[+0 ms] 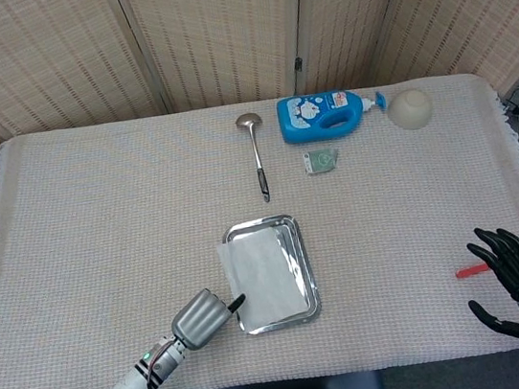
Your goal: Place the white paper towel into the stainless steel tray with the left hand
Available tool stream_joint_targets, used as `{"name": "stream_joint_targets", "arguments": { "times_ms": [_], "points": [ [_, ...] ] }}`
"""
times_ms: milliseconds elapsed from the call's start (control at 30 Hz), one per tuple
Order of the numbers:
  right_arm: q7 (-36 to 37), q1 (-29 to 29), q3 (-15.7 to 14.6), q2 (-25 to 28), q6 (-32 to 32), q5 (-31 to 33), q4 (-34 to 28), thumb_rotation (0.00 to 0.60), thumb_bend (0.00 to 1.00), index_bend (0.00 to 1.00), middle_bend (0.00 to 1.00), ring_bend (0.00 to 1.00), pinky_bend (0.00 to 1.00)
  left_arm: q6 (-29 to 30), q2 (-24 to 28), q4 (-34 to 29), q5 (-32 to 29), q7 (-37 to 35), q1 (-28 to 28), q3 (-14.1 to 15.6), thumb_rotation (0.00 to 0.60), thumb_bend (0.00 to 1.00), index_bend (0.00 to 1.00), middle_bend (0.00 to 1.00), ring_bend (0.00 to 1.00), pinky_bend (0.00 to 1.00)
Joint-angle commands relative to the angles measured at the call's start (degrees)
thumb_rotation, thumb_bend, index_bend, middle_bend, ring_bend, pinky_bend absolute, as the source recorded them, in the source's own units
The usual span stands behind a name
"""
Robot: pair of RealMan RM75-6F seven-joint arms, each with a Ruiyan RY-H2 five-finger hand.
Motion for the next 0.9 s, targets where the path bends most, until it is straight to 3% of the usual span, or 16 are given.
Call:
{"name": "stream_joint_targets", "arguments": {
  "times_ms": [33,900],
  "points": [
    [-0.04,0.06,0.00,-0.05,-0.13,0.05,-0.01,0.600,0.41,0.00,0.00,0.00,0.00,-0.14,-0.04,0.21,0.14,-0.30,0.07,0.15,0.600,0.86,0.27,1.00,0.99,1.00],
    [0.71,-0.12,0.27,0.27,0.55,0.40,0.12,0.600,0.41,0.00,0.00,0.00,0.00,-1.99,-4.05,7.04,0.94,-4.00,-0.84,-0.30,0.600,0.86,0.24,1.00,0.99,1.00]
  ]
}}
